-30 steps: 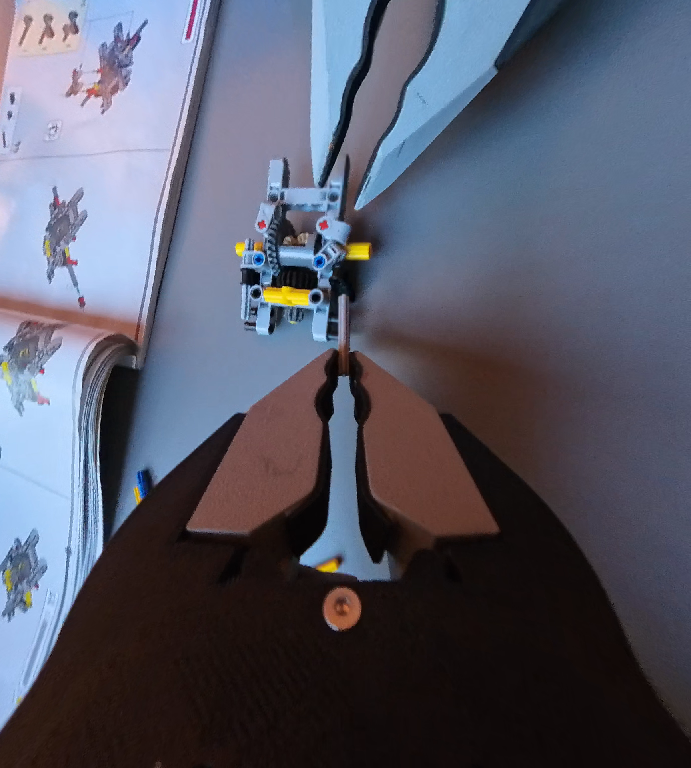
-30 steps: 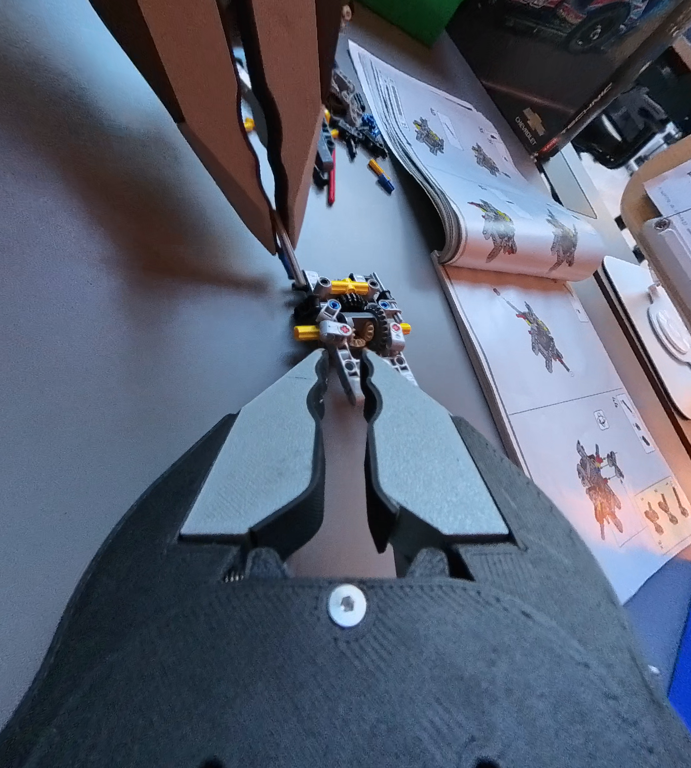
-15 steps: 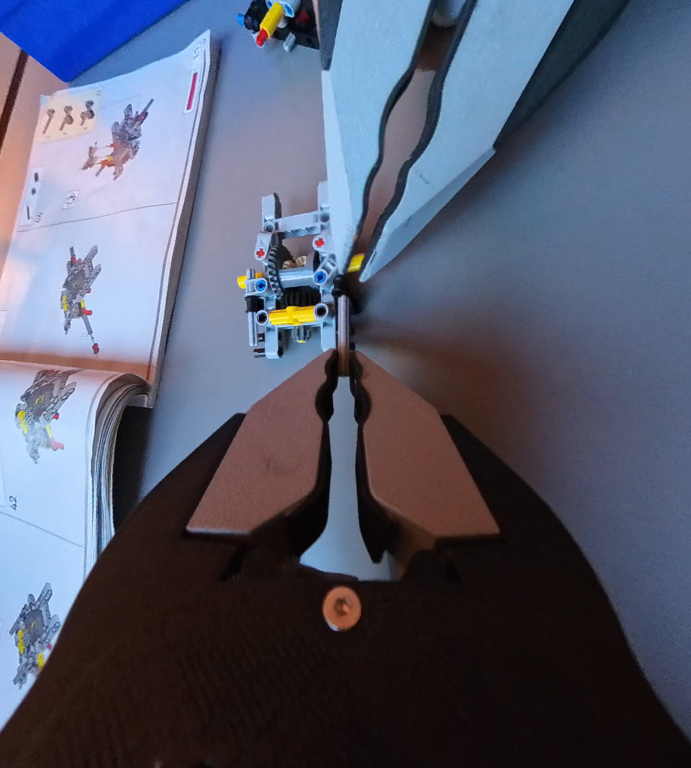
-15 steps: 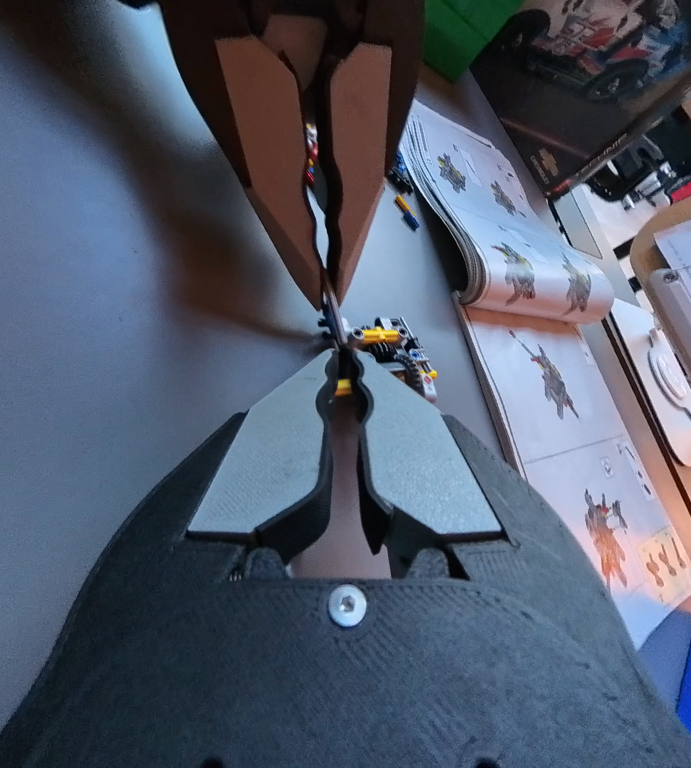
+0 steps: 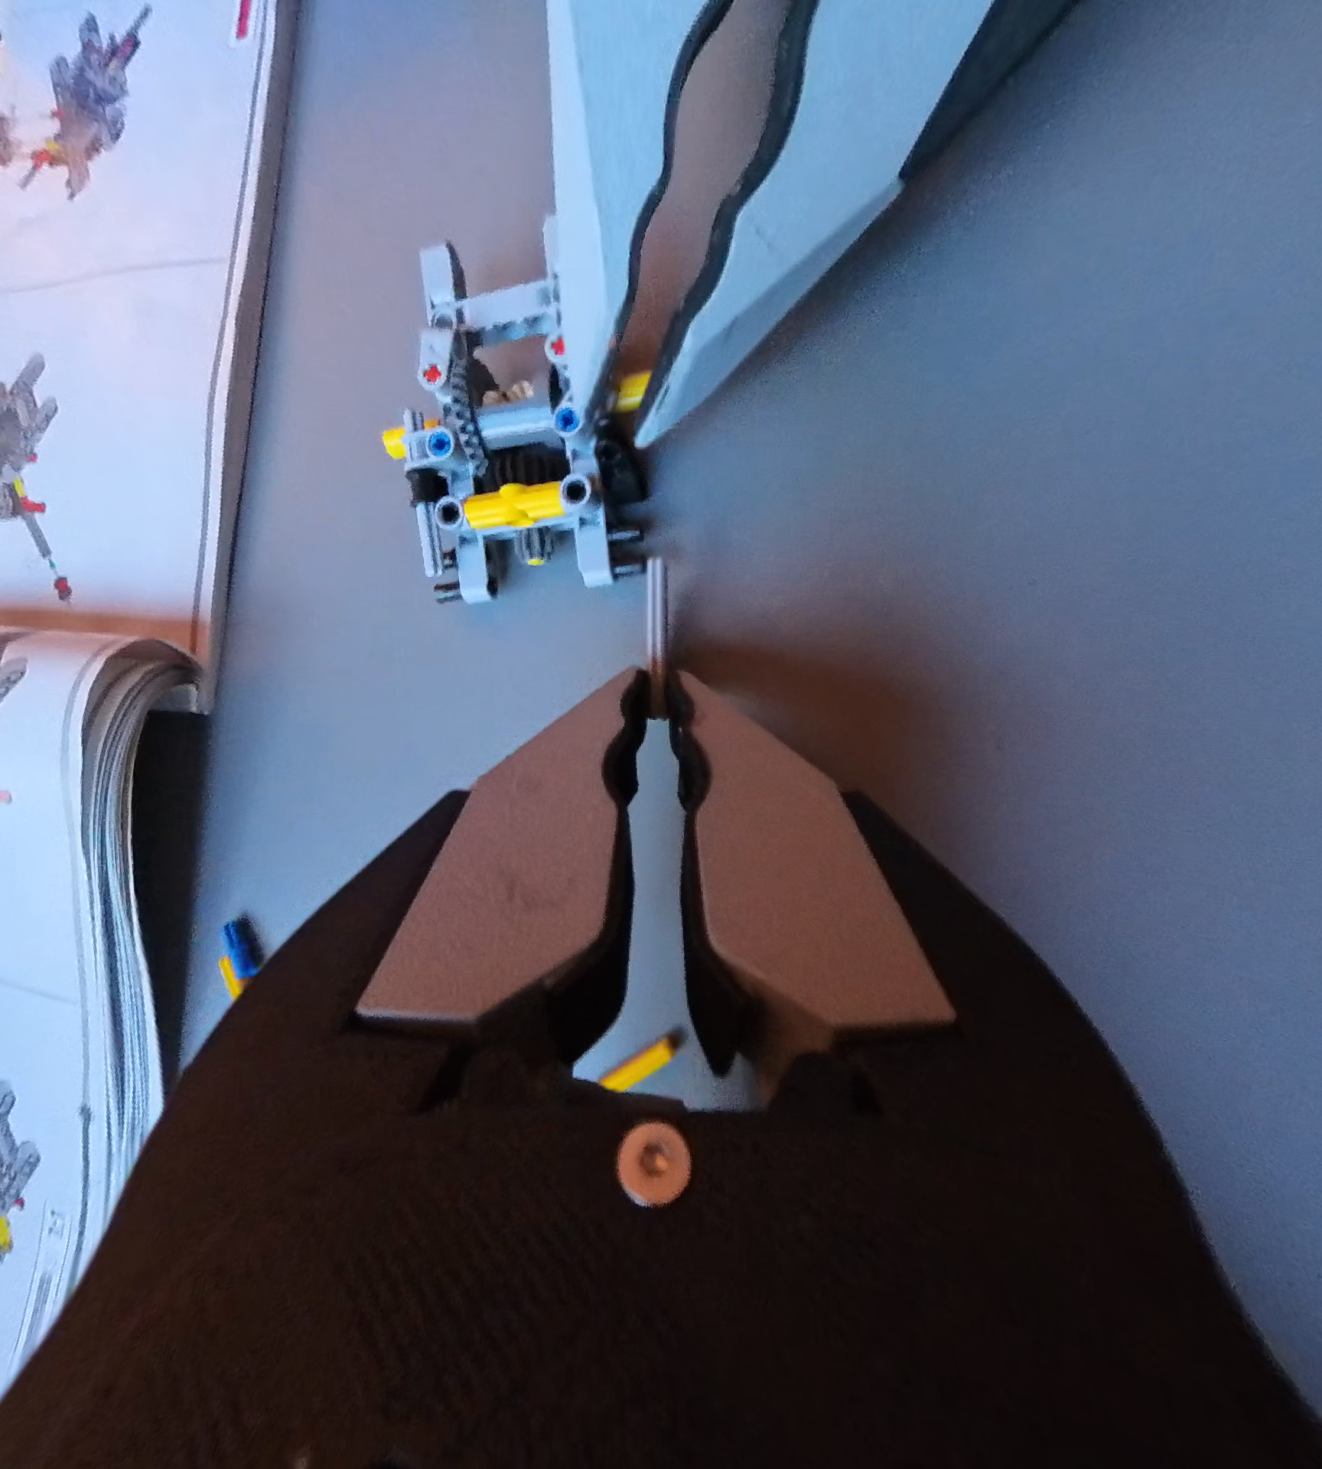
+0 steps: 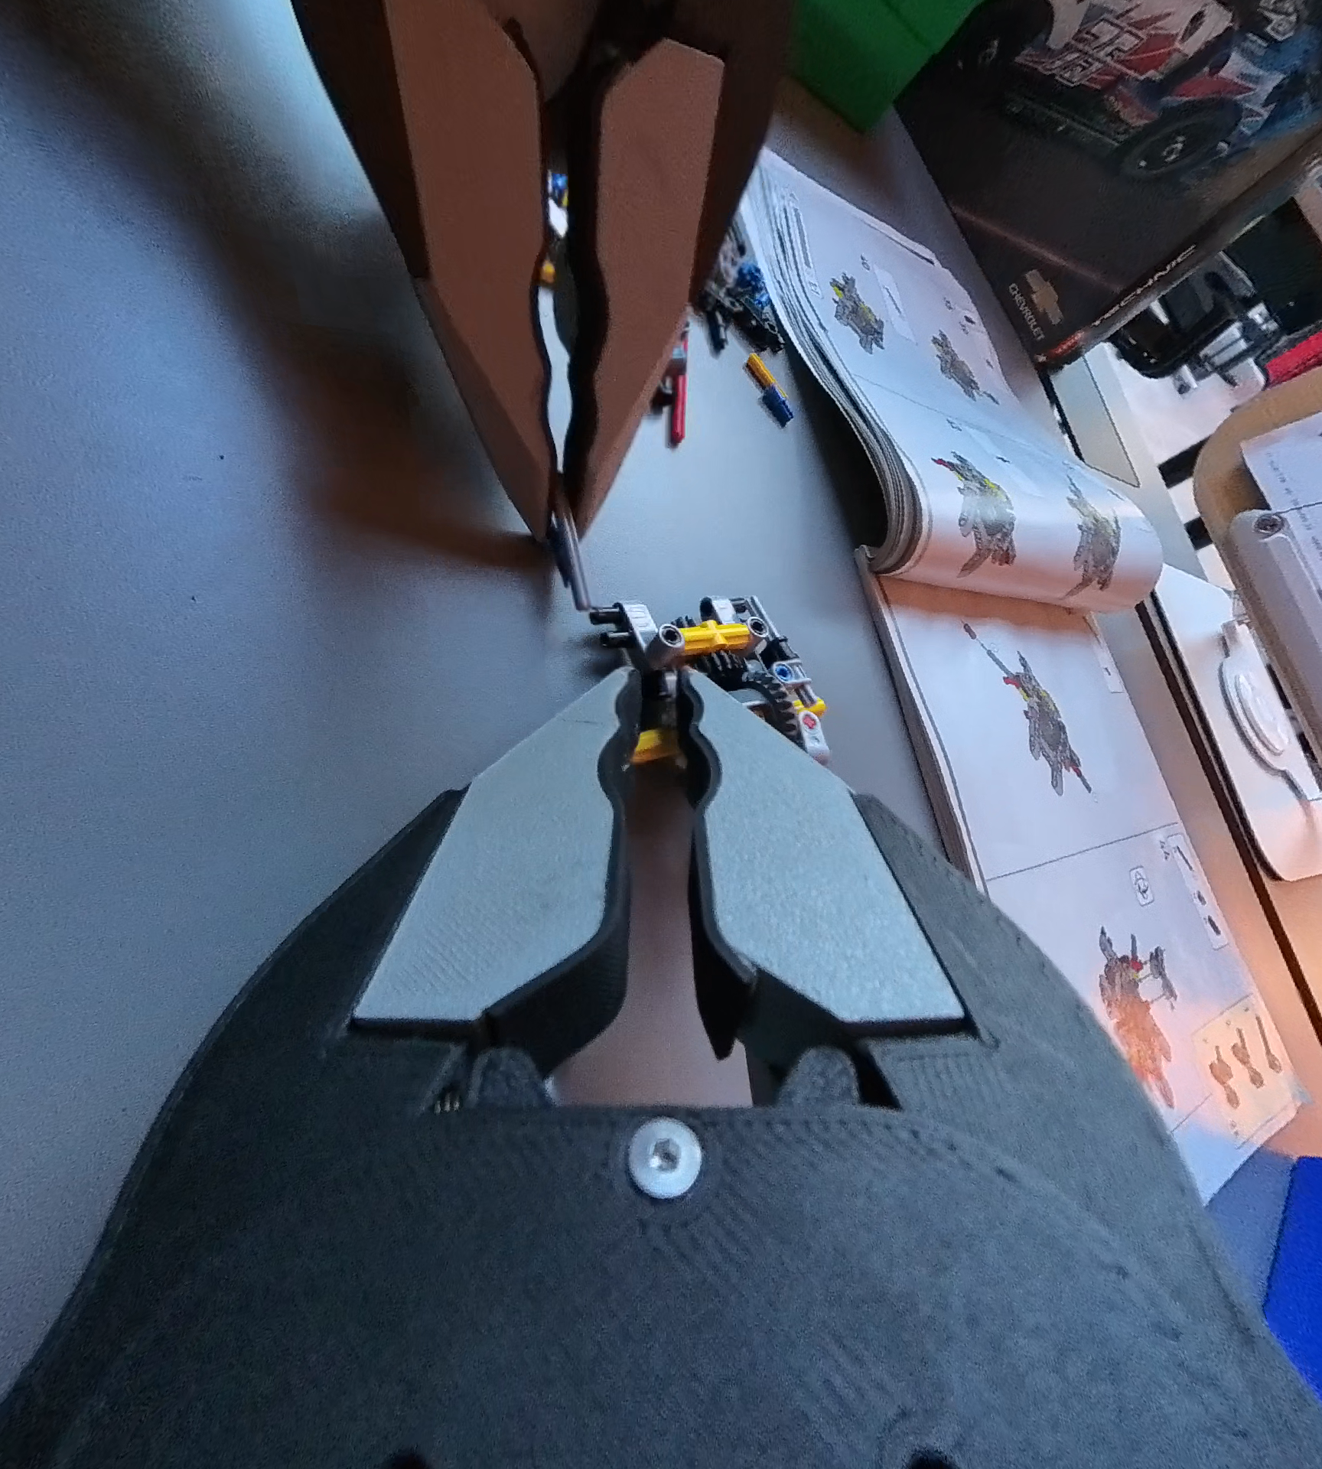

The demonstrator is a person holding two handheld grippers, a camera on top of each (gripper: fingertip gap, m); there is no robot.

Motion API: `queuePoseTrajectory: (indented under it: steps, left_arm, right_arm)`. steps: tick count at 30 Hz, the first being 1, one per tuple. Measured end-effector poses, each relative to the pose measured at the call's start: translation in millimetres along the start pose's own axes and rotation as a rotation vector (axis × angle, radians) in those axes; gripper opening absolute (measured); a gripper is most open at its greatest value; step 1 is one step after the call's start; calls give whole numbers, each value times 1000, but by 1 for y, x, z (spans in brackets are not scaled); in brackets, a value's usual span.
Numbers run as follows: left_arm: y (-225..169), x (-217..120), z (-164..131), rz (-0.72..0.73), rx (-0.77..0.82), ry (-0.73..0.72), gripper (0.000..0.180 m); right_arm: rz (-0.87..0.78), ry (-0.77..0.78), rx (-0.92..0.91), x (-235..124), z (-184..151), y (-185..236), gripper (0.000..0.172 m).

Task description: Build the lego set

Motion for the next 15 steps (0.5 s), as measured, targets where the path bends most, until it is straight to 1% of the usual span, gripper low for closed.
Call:
queuePoseTrajectory:
  steps: [2,4,6,7,10,12,15]
  left_arm:
    - [1,-3,-4,-4,-30,19,2]
    - [0,-5,-4,-47,-64,15,3]
    - [-1,-5,-1,-81,-95,-2,15]
    - [-1,-6,1,-89,-104,-13,18]
    - [4,-10,8,-61,-110,-31,17]
    - [12,-11,14,-17,-127,-51,15]
    - [17,-2,21,-24,-176,-72,14]
  right_arm:
    - [3,-13,17,-2,0,-2,5]
    - [8,-20,24,-3,1,-2,6]
    - [10,-17,19,-3,1,0,6]
    - [11,-16,13,-3,2,0,5]
    - [17,-14,4,-3,3,3,3]
    - [19,-13,5,-3,3,4,2]
    - [19,-11,17,-3,3,3,2]
Point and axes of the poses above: each gripper's, where its closed fingertips meet, x out along the fingers, z out of its top, y = z × x across the jaws, the point moved 6 cm from there along -x, back along the fingers, and after that the axes turned 9 degrees about x, right-handed, at the moved point
